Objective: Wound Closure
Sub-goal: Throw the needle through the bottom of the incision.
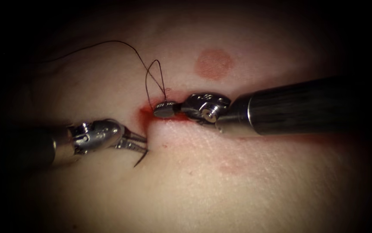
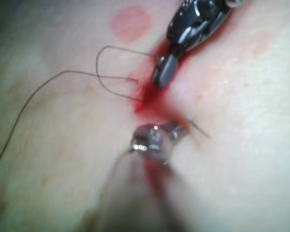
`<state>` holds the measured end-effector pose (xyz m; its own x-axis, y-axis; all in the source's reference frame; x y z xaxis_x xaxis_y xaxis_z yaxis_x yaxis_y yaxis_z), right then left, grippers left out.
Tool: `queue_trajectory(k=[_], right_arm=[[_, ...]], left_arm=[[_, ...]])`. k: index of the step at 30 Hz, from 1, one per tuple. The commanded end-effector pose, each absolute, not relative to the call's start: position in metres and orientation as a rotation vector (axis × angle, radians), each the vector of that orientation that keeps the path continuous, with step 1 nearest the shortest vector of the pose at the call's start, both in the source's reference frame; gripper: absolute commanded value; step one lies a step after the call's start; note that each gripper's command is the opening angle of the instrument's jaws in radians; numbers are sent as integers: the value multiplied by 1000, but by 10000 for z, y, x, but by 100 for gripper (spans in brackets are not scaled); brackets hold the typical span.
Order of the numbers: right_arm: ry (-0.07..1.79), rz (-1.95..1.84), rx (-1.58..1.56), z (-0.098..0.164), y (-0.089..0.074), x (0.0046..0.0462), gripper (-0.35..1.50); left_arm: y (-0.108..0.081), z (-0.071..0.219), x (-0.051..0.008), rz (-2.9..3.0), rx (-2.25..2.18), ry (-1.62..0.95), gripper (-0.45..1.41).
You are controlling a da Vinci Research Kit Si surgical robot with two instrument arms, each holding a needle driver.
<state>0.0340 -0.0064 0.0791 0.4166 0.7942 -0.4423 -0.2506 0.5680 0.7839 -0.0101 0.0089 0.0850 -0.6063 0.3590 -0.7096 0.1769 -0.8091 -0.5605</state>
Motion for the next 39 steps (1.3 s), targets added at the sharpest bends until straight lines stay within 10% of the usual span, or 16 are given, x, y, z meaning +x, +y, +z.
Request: queue_trajectory(k=[1,23,29,39], right_arm=[[915,733,741,797,-79,347,-35],[929,714,885,789,-120,368,-35],[949,758,755,792,-103,358,106],[845,648,417,790,-50,304,148]], left_arm=[[87,858,-107,2559,-1339,-927,-16],[89,859,-112,2560,-1344,-932,-16],[88,859,-112,2560,-1344,-933,-16],[88,859,-111,2558,-1348,-933,-16]])
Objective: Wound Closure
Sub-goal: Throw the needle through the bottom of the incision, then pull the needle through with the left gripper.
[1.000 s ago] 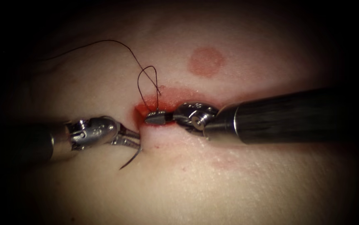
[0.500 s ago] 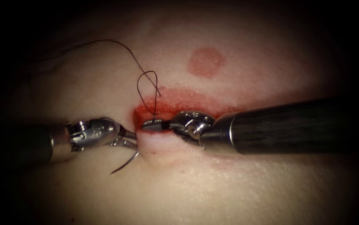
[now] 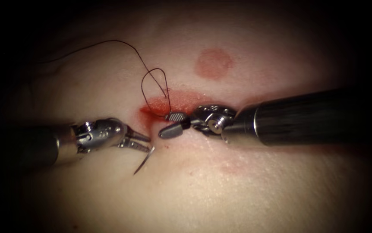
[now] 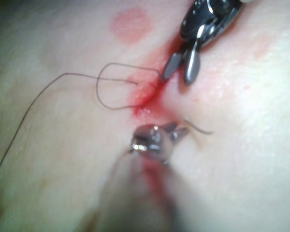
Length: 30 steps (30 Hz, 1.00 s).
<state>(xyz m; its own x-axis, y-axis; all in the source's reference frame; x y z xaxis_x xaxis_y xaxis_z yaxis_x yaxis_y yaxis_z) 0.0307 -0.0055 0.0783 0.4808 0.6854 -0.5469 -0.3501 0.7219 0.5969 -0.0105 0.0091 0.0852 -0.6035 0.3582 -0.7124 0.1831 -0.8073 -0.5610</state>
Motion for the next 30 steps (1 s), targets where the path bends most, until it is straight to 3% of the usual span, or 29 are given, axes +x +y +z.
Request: queue_trajectory(k=[1,10,21,30], right_arm=[[829,631,395,789,-45,298,148],[764,516,242,768,-25,267,148],[866,424,203,721,-90,281,148],[903,427,187,699,-112,277,148]], left_arm=[[88,859,-111,2558,-1348,-933,-16],[88,859,-111,2558,-1348,-933,-16],[88,858,-106,2569,-1369,-931,-17],[77,851,-90,2664,-1540,-810,3]])
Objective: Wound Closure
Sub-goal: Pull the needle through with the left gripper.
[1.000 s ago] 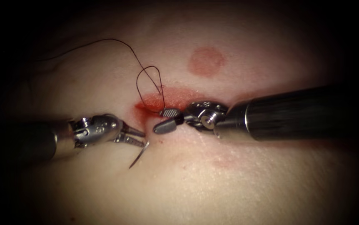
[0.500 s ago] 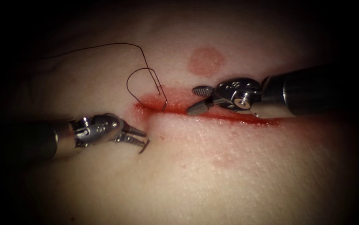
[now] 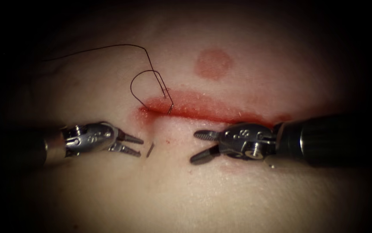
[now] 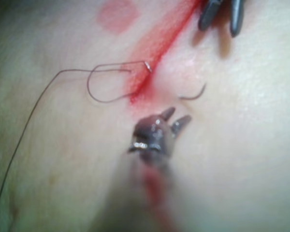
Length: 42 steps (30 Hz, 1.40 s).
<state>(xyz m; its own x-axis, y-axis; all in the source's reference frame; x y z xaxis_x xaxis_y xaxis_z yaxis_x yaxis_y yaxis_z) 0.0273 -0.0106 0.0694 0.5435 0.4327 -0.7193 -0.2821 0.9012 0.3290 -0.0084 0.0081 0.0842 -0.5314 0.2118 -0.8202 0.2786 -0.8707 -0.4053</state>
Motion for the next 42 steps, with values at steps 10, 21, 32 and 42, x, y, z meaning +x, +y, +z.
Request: queue_trajectory(k=[10,21,32,42], right_arm=[[901,434,178,703,-110,264,148],[900,433,174,708,-111,261,148],[901,431,168,713,-117,265,148],[914,437,169,715,-120,268,146]], left_arm=[[73,835,-98,-2481,1650,560,26],[85,834,-128,-2440,1709,422,27],[87,849,-131,-2421,1705,413,24],[80,852,-139,-2412,1654,434,15]])
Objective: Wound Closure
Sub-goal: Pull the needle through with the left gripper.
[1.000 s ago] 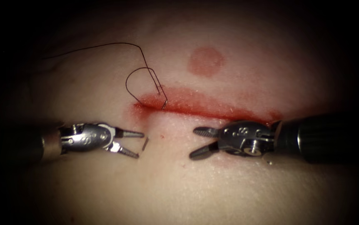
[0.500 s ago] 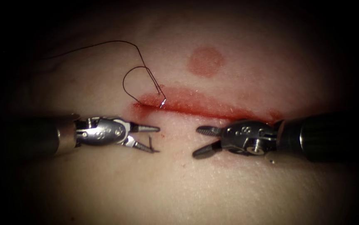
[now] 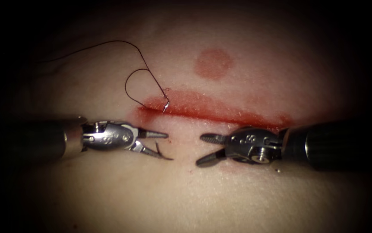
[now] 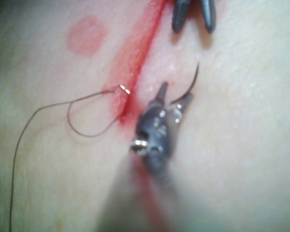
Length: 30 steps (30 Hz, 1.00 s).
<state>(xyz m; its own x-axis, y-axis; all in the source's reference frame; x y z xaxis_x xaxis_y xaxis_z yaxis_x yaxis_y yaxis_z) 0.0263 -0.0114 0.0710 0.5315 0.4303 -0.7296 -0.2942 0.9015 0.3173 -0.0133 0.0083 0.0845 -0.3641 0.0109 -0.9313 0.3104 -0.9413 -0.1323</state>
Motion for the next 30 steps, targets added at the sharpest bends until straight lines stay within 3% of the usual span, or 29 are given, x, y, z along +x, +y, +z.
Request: queue_trajectory(k=[1,9,13,17,30], right_arm=[[914,437,169,715,-120,268,146],[920,454,177,715,-119,267,145],[921,458,181,715,-119,265,143],[923,465,183,715,-119,265,143],[925,482,192,712,-120,264,140]], left_arm=[[79,852,-140,-2413,1654,433,15],[74,849,-146,-2406,1651,437,13],[73,848,-141,-2406,1629,448,-2],[72,846,-138,-2423,1621,438,-35],[73,843,-135,-2605,1621,661,-35]])
